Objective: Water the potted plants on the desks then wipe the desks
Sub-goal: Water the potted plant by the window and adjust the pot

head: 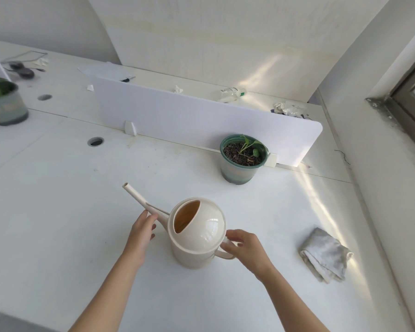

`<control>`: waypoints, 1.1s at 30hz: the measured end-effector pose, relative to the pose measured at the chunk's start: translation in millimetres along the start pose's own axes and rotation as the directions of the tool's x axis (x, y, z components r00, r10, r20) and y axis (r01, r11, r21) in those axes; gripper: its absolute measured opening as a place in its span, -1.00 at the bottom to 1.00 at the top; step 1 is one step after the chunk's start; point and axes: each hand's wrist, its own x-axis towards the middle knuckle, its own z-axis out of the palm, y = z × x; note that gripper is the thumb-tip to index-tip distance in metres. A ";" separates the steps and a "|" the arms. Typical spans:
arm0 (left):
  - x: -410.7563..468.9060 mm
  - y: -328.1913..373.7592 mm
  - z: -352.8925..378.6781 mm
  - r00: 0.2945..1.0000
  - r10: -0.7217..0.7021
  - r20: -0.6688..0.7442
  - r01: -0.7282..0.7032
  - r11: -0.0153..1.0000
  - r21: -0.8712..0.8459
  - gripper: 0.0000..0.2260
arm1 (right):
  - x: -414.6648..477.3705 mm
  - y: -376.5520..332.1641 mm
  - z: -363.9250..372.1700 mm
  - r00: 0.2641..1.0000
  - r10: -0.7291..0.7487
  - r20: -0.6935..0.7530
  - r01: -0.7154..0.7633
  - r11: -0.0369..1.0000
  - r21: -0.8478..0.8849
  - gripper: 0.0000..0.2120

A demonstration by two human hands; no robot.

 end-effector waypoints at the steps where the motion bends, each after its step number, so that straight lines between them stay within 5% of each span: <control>1: -4.8 8.3 -1.7 0.998 0.046 -0.042 -0.044 0.998 0.039 -0.90 | 2.0 -3.7 -8.5 0.999 -0.008 -0.032 0.009 1.000 0.010 -0.75; 5: -16.3 55.4 7.0 0.967 0.231 -0.104 -0.222 0.971 0.086 -0.77 | 18.1 -23.2 -47.0 0.982 -0.063 -0.176 0.084 0.990 0.117 -0.83; 11: 16.7 94.2 78.9 0.954 0.268 0.134 -0.288 0.943 0.168 -0.71 | 57.1 -40.5 -80.0 0.940 -0.059 -0.335 0.132 0.971 0.198 -0.74; 21: 118.1 98.0 180.1 0.944 0.226 0.241 -0.279 0.936 0.214 -0.58 | 142.9 -41.7 -106.5 0.869 0.068 -0.490 0.094 0.950 0.298 -0.65; 27: 164.0 87.4 208.4 0.951 0.143 0.275 -0.183 0.975 0.125 -0.84 | 175.7 -37.7 -99.1 0.881 0.096 -0.463 0.122 0.900 0.418 -0.59; 31: 172.9 72.8 213.1 0.936 0.115 0.334 -0.154 0.984 0.091 -0.46 | 181.0 -32.3 -92.7 0.877 0.096 -0.472 0.155 0.871 0.466 -0.61; 33: 169.8 66.7 211.1 0.937 0.123 0.327 -0.156 0.985 0.076 -0.66 | 184.6 -28.9 -93.9 0.875 0.117 -0.470 0.147 0.860 0.488 -0.55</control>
